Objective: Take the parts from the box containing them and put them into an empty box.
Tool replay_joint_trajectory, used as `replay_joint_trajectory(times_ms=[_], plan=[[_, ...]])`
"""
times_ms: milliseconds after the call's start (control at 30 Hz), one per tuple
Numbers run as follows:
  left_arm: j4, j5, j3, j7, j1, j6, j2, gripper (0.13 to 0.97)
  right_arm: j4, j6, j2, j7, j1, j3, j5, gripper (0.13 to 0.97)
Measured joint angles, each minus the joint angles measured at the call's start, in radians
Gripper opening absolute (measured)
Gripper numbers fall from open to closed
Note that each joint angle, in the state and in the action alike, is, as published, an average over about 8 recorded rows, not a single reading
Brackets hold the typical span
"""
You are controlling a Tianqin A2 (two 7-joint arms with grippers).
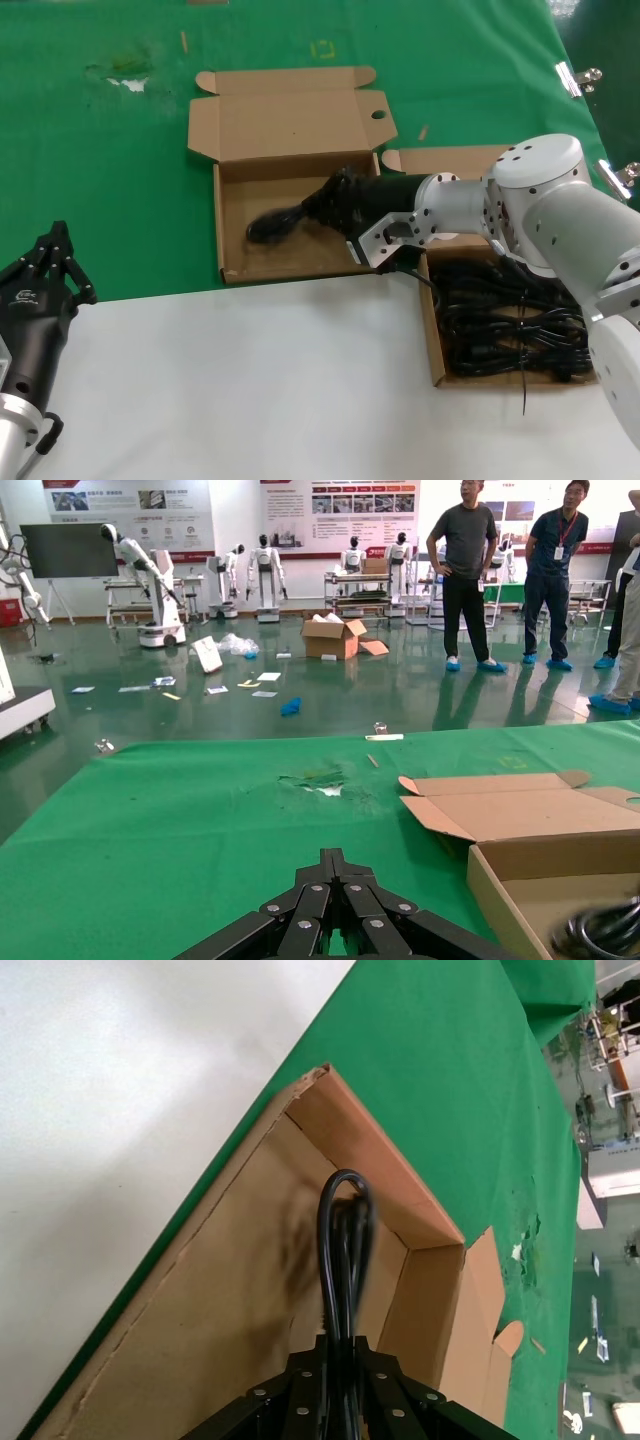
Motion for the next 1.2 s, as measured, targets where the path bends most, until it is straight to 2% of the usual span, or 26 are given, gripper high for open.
replay_joint_trajectory(times_ms=[267, 433, 533, 633, 667, 833, 933, 967, 1200], plan=[[0.000, 0.000, 0.000, 0.000, 0.000, 0.000, 0.000, 0.140, 0.001, -0.010, 0.007, 0.001, -0.005, 0.013, -0.003, 0.223], [0.000, 0.000, 0.000, 0.000, 0.000, 0.000, 0.000, 0.140, 0.005, -0.015, 0.014, 0.015, -0.003, 0.027, 0.004, 0.297], [0.000, 0.000, 0.000, 0.000, 0.000, 0.000, 0.000, 0.140, 0.011, -0.011, 0.021, 0.037, -0.002, 0.041, 0.014, 0.342], [0.000, 0.000, 0.000, 0.000, 0.000, 0.000, 0.000, 0.140, 0.028, -0.006, 0.030, 0.084, -0.006, 0.053, 0.023, 0.342], [0.000, 0.000, 0.000, 0.000, 0.000, 0.000, 0.000, 0.140, 0.039, -0.004, 0.034, 0.109, -0.010, 0.056, 0.025, 0.342], [0.000, 0.000, 0.000, 0.000, 0.000, 0.000, 0.000, 0.140, 0.146, -0.002, 0.066, 0.274, -0.053, 0.055, 0.020, 0.456], [0.000, 0.000, 0.000, 0.000, 0.000, 0.000, 0.000, 0.140, 0.255, 0.000, 0.095, 0.397, -0.099, 0.046, 0.006, 0.525], [0.000, 0.000, 0.000, 0.000, 0.000, 0.000, 0.000, 0.140, 0.296, 0.001, 0.107, 0.440, -0.116, 0.043, -0.001, 0.525], [0.000, 0.000, 0.000, 0.000, 0.000, 0.000, 0.000, 0.140, 0.578, 0.011, 0.197, 0.726, -0.240, 0.022, -0.059, 0.706]])
